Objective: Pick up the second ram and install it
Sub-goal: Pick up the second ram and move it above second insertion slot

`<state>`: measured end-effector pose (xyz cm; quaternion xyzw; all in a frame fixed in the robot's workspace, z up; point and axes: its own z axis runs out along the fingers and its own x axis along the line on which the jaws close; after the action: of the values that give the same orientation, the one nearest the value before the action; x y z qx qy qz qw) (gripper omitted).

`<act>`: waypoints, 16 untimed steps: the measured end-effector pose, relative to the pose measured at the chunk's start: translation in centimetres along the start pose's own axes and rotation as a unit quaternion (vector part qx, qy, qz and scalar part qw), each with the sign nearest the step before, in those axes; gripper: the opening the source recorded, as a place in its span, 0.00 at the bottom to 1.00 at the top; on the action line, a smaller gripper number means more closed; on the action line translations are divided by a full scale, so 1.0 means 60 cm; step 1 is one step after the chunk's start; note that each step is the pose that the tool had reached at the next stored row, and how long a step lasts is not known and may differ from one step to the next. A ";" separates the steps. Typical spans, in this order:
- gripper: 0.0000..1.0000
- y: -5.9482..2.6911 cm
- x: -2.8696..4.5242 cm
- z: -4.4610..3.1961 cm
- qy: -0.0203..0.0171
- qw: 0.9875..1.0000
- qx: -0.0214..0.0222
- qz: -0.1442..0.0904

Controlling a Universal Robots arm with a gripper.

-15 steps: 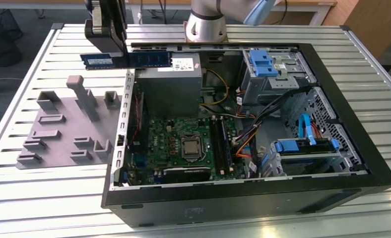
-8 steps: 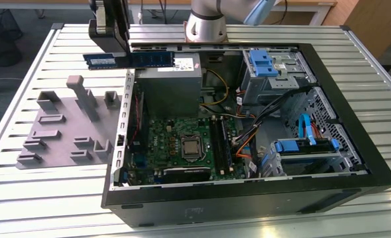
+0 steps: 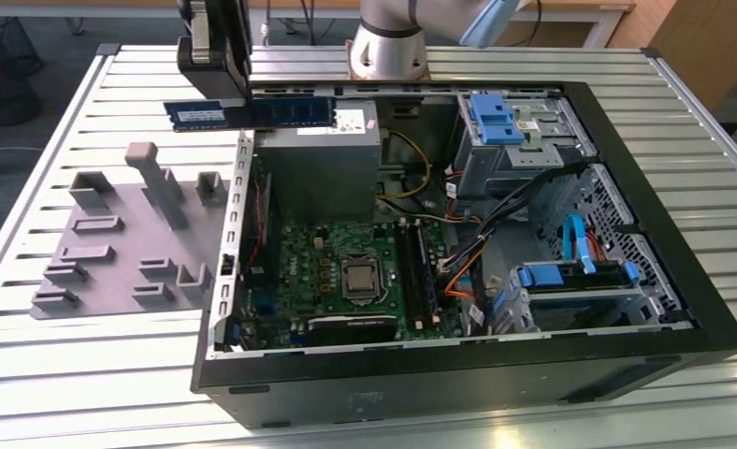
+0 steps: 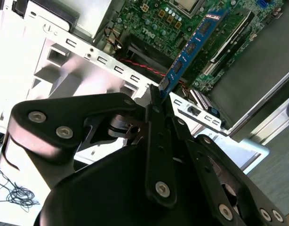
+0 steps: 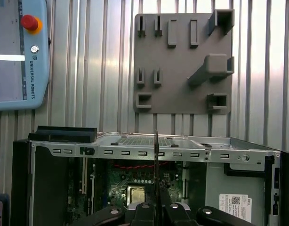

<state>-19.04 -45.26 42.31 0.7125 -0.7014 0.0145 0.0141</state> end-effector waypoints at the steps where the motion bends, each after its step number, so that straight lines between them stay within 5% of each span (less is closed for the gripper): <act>1: 0.14 -0.001 0.000 0.000 0.000 1.000 0.000 0.000; 16: 0.14 -0.017 0.000 0.000 0.000 1.000 0.000 0.000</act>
<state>-18.04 -45.26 42.31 0.7125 -0.7014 0.0144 0.0141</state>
